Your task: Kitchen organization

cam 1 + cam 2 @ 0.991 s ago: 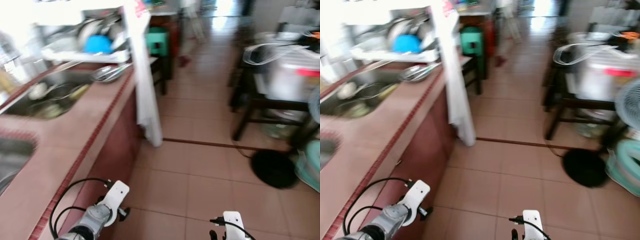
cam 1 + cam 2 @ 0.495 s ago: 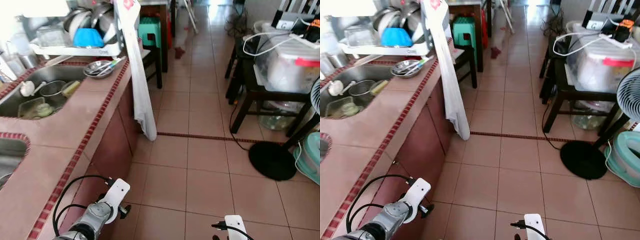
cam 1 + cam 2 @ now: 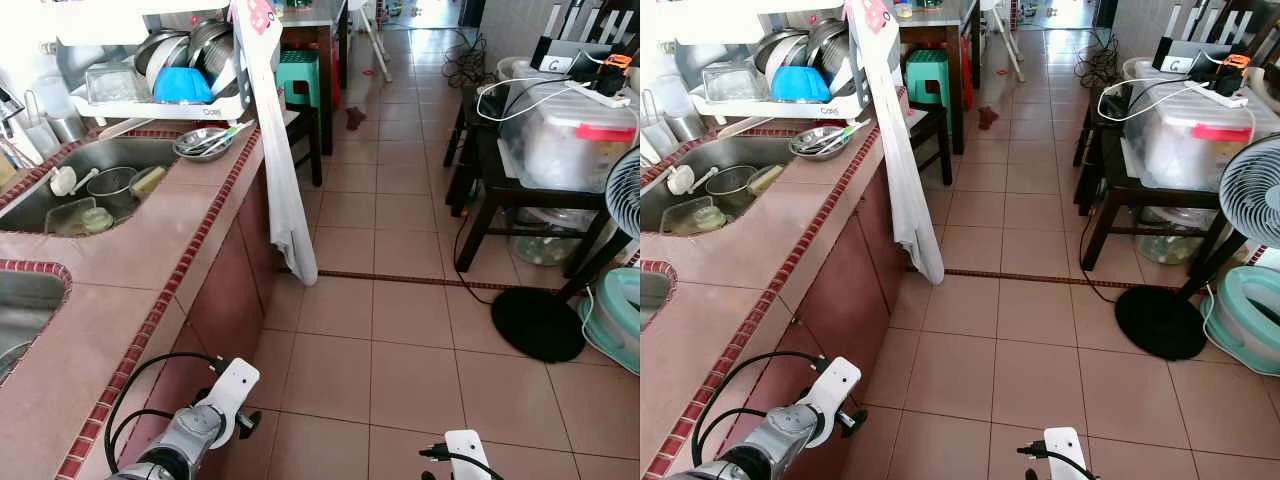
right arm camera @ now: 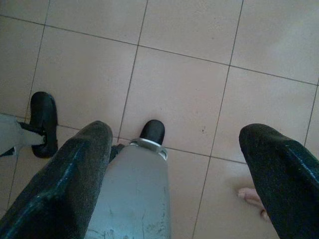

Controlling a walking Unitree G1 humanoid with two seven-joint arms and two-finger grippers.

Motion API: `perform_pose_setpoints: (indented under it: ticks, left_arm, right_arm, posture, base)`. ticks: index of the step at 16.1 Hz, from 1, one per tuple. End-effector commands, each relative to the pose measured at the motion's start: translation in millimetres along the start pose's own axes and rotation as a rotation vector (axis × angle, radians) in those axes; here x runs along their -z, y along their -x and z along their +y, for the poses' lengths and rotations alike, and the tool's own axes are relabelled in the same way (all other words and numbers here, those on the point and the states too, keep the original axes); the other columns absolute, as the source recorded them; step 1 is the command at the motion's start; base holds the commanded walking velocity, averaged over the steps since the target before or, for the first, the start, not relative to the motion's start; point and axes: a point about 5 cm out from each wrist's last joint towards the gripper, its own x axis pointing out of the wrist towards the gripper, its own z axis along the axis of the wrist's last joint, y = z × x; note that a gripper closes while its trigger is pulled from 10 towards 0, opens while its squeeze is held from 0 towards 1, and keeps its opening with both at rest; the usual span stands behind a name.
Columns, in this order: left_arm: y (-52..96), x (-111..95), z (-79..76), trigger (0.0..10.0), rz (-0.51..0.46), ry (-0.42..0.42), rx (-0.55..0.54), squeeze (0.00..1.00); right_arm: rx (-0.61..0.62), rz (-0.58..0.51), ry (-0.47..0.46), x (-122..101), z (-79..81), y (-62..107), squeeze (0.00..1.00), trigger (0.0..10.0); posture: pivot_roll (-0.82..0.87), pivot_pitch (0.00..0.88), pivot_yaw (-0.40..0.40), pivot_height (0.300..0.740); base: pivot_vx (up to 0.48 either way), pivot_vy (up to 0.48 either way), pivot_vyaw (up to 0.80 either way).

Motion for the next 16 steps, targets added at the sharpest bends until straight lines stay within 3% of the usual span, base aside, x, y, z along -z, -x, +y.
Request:
perform_pose_setpoints:
  ticks: [1, 3, 16]
  left_arm:
    - [1.1, 2.3, 3.9, 10.0, 0.010, 0.005, -0.003, 0.00]
    - [1.1, 2.3, 4.0, 10.0, 0.010, 0.007, -0.003, 0.00]
    - [1.1, 0.8, 4.3, 10.0, 0.003, -0.006, 0.000, 0.00]
  right_arm:
    - [-0.010, 0.014, 0.006, 3.1, 3.8, 0.3, 0.00, 10.0]
    - [-0.010, 0.014, 0.004, 3.4, 3.9, 0.3, 0.00, 10.0]
    - [-0.013, 0.014, 0.004, 2.9, 4.0, 0.2, 0.00, 10.0]
  posture:
    - [0.05, 0.016, 0.083, 0.740]
    - [0.05, 0.018, 0.083, 0.740]
    - [0.05, 0.024, 0.084, 0.740]
  base:
    - [0.000, 0.000, 0.00]
    - [0.000, 0.000, 0.00]
    - [0.279, 0.000, 0.00]
